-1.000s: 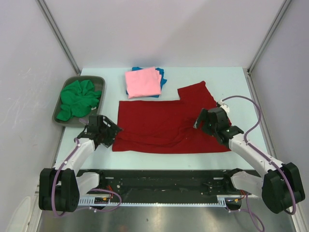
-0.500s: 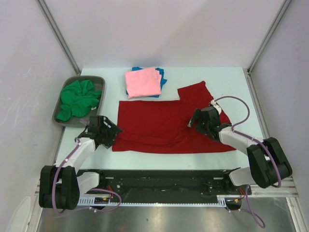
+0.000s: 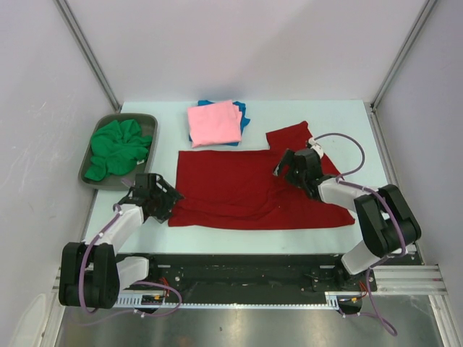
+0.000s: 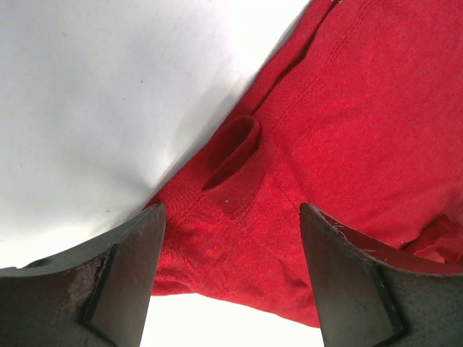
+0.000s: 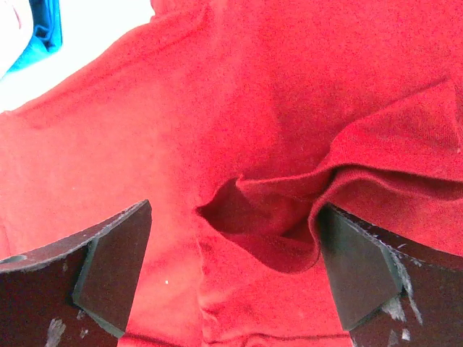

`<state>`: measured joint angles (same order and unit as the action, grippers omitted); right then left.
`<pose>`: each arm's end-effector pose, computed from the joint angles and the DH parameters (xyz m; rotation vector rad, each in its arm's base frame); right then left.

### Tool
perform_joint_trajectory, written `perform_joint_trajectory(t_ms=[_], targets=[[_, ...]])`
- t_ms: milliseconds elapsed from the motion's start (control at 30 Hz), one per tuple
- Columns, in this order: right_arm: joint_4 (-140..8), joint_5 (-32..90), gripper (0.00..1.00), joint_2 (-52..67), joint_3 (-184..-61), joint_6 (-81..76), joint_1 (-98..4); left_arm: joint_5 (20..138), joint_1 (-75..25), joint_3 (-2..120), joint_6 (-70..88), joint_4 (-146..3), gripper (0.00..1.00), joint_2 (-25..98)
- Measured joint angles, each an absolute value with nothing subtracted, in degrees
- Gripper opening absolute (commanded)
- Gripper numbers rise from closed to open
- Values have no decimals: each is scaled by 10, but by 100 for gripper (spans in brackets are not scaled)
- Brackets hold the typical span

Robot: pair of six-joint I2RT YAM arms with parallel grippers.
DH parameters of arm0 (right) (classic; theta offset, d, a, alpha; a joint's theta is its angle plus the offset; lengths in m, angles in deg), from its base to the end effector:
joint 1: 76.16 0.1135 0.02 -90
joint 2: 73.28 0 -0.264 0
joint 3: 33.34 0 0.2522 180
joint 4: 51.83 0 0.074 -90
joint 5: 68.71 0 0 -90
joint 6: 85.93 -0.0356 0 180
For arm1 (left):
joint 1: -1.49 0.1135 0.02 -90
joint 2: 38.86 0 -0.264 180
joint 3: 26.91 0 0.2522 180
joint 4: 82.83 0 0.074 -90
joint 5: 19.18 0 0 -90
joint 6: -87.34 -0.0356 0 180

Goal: Fold and stack the t-shirts

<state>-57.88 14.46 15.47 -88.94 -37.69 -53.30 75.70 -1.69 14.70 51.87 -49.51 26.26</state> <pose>0.2874 0.1166 0.1704 0.4402 2.2494 0.4659 0.1996 -0.0141 0.1608 -1.1112 2.3886 -0.4769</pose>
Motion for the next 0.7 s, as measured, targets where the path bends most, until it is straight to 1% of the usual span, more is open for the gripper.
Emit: perform_joint_trajectory(t_ms=[400,700], targets=[[-465,147,100,277,-950,-392,-533,755,-17,147,515,-497,80,264],[-447,142,100,280,-960,-388,-522,755,-17,147,513,-496,80,260]])
